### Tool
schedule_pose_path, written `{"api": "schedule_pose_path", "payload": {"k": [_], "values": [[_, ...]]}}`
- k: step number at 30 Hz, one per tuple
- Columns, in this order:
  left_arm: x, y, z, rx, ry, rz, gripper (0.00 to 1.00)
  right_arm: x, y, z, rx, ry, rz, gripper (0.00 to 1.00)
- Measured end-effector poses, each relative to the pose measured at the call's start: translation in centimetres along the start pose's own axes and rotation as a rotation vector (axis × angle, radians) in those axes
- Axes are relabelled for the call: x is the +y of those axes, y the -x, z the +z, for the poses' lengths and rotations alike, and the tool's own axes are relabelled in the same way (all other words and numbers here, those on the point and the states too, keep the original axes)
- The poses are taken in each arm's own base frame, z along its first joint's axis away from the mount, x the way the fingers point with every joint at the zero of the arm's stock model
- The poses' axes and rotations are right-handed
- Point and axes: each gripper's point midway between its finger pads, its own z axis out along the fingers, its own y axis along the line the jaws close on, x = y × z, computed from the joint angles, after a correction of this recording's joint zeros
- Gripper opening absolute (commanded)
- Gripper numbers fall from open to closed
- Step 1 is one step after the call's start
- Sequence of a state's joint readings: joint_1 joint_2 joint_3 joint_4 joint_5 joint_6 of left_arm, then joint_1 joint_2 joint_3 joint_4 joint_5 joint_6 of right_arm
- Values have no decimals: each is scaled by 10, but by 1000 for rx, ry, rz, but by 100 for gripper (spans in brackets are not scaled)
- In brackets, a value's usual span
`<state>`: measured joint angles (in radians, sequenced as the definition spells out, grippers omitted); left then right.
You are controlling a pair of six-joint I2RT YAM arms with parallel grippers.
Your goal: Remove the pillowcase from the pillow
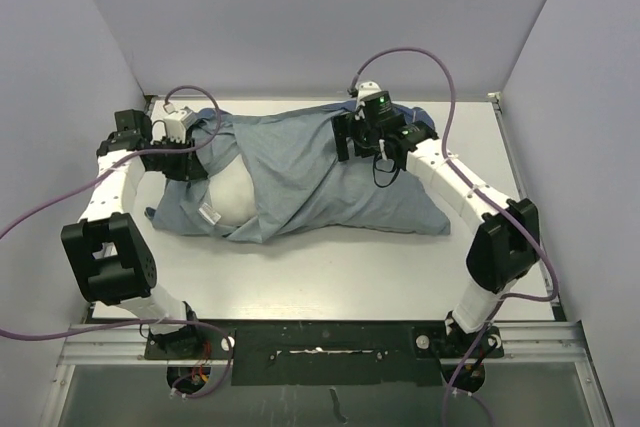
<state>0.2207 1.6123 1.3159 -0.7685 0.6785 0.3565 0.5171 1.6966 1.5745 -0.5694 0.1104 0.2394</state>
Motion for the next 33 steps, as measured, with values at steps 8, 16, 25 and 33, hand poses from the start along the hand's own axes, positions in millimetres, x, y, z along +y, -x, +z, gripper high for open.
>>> {"api": "schedule_pose_path", "payload": {"k": [8,16,25,33], "values": [[16,12,2,-31,80,42,0,-5,-38,38,46,23,30,80],[29,60,10,-90,173,101,0,-18,-53,28,-5,85,127,59],[31,119,42,-132,187,129,0,15,-85,-15,8,166,183,58],[24,128,42,-155,166,145,50,30,-82,-47,58,199,188,79]]}}
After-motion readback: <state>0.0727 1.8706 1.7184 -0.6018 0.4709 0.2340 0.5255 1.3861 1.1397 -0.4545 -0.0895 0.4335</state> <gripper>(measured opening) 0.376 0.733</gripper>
